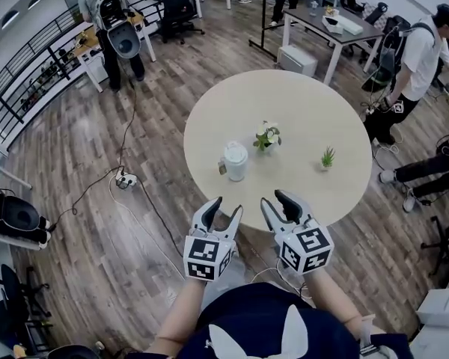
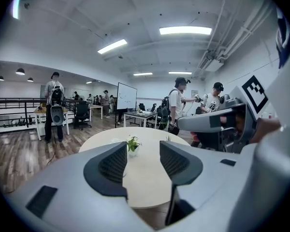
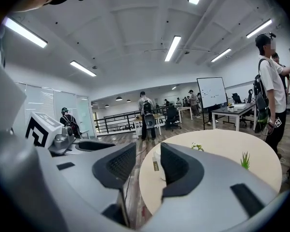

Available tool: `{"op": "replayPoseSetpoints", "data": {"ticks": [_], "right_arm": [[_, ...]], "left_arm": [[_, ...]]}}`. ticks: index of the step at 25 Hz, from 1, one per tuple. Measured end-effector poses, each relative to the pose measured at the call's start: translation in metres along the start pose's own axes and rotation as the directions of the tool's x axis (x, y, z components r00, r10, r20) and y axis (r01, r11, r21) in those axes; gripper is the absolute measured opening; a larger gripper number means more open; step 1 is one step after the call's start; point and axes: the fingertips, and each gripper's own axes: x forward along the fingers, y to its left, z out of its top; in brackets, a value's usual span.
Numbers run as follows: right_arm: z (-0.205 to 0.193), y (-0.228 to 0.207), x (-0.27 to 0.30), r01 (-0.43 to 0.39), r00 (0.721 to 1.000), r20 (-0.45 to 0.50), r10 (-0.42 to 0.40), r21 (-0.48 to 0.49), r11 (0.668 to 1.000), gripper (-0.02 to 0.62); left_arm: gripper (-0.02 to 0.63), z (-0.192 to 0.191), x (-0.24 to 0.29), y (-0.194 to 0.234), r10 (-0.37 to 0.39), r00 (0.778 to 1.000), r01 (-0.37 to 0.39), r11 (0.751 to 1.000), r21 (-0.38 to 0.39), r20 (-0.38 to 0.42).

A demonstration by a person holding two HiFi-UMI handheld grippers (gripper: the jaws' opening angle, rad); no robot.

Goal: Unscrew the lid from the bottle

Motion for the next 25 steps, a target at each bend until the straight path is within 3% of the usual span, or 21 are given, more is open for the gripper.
{"op": "replayPoseSetpoints", "data": {"ticks": [3, 10, 17, 25], "right_arm": [[0.000, -0.005, 0.010, -0.006, 1.000, -0.021, 0.006, 0.006, 1.000, 0.218], [-0.007, -0.012, 0.037, -0.026, 0.996, -0.086, 0.028, 0.023, 0.999, 0.290], [-0.019, -0.007, 0.069, -0.069, 0.984, -0.163, 0.074, 0.039, 0.997, 0.325], [-0.026, -0.016, 0.108, -0.043, 0.978, -0.204, 0.049, 0.033, 0.999, 0.325]], "left_arm": [[0.264, -0.004, 0.009, 0.012, 0.017, 0.999, -0.017, 1.000, -0.006, -0.028], [0.319, -0.018, 0.025, 0.038, 0.038, 0.995, -0.038, 0.999, -0.001, -0.087], [0.319, -0.041, 0.039, 0.061, -0.002, 0.984, 0.000, 1.000, -0.010, -0.179], [0.321, -0.064, 0.062, 0.093, -0.030, 0.968, 0.032, 0.999, 0.005, -0.251]]}}
